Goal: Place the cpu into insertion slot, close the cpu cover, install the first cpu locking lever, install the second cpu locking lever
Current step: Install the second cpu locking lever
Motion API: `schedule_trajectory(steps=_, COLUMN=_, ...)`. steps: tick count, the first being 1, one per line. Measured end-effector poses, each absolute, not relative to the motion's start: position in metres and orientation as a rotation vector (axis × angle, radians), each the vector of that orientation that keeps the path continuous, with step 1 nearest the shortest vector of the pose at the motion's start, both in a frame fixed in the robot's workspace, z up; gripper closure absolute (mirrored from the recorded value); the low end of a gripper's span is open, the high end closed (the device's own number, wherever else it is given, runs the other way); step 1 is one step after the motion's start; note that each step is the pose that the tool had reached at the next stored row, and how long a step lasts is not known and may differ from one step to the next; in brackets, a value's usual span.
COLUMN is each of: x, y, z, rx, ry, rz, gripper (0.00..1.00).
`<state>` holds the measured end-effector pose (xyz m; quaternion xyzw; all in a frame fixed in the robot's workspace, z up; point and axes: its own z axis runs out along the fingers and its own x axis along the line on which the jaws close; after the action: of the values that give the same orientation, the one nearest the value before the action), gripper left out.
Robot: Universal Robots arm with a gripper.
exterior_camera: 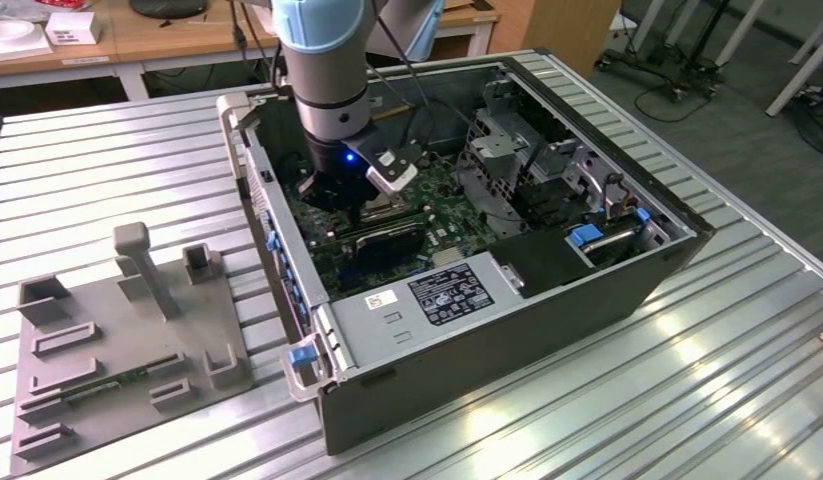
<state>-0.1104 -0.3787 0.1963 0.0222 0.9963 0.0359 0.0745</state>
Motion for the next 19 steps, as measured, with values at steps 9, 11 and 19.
schedule_trajectory(steps=9, x=-0.1121, y=-0.3780, z=0.1948, rx=0.066, ry=2.981, rz=0.108, gripper=0.90)
schedule_trajectory(steps=11, x=-0.1121, y=-0.3780, z=0.1948, rx=0.066, ry=2.980, rz=0.108, gripper=0.90)
schedule_trajectory(steps=19, x=-0.1121, y=-0.3778, z=0.1951, rx=0.066, ry=2.980, rz=0.108, gripper=0.90)
